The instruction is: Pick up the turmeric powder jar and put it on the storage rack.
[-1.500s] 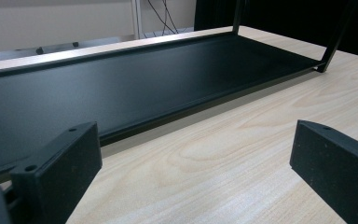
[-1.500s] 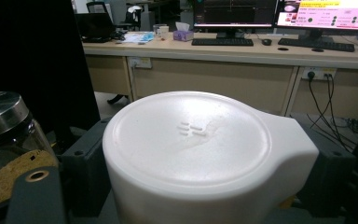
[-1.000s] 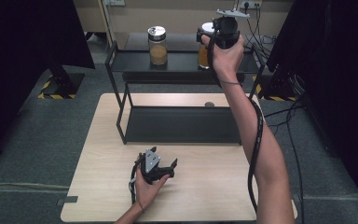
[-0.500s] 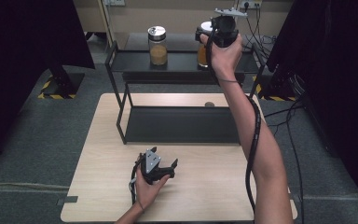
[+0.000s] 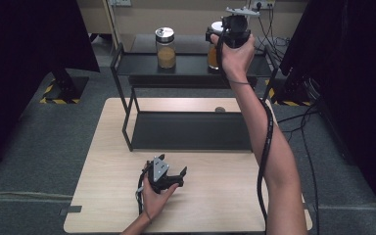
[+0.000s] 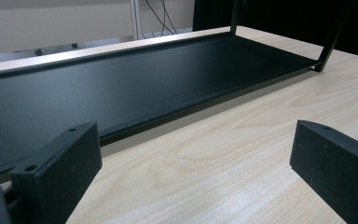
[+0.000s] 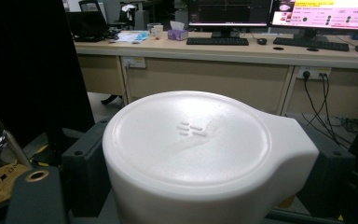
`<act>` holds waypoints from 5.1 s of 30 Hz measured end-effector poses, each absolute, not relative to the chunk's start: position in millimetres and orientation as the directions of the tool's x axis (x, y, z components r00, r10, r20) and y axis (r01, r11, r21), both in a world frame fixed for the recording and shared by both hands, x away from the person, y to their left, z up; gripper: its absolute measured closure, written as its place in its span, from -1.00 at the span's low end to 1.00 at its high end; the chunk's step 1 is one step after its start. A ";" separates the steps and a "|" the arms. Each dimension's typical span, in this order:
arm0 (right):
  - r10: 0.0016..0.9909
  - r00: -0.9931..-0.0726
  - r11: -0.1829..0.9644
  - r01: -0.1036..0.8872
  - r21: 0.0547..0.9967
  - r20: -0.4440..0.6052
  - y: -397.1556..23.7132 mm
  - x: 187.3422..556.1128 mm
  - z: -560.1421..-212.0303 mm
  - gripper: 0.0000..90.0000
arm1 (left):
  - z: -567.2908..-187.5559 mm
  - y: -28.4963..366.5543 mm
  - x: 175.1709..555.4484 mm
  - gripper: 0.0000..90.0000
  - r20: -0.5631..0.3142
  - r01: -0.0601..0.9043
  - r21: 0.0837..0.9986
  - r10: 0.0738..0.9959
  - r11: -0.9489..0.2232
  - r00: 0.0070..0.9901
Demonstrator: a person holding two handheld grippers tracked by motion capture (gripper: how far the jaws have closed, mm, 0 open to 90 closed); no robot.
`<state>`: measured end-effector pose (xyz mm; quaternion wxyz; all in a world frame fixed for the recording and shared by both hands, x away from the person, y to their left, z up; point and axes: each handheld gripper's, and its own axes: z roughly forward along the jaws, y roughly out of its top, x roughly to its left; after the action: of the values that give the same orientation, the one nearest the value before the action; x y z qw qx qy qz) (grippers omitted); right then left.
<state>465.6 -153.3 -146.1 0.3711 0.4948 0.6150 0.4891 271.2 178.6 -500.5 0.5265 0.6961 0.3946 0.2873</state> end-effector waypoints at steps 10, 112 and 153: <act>0.972 -0.236 0.060 0.229 0.972 -0.004 -149.2 463.4 -149.3 -0.56 | -500.6 178.0 271.0 -0.97 -0.016 0.246 0.960 0.851 -0.134 0.524; 0.950 -0.309 0.072 0.084 0.994 -0.043 -188.0 351.5 -248.9 -0.96 | -501.7 178.5 269.4 -0.98 -0.040 0.255 0.961 0.858 -0.107 0.513; 0.952 -0.293 0.147 0.190 0.971 -0.087 -194.3 272.7 -394.6 -0.92 | -501.7 177.7 268.3 -0.98 -0.033 0.251 0.961 0.860 -0.112 0.510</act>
<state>272.7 -194.3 -394.6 0.3967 0.4427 0.6451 0.4801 268.3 177.7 -501.7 0.5302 0.6882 0.4036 0.2868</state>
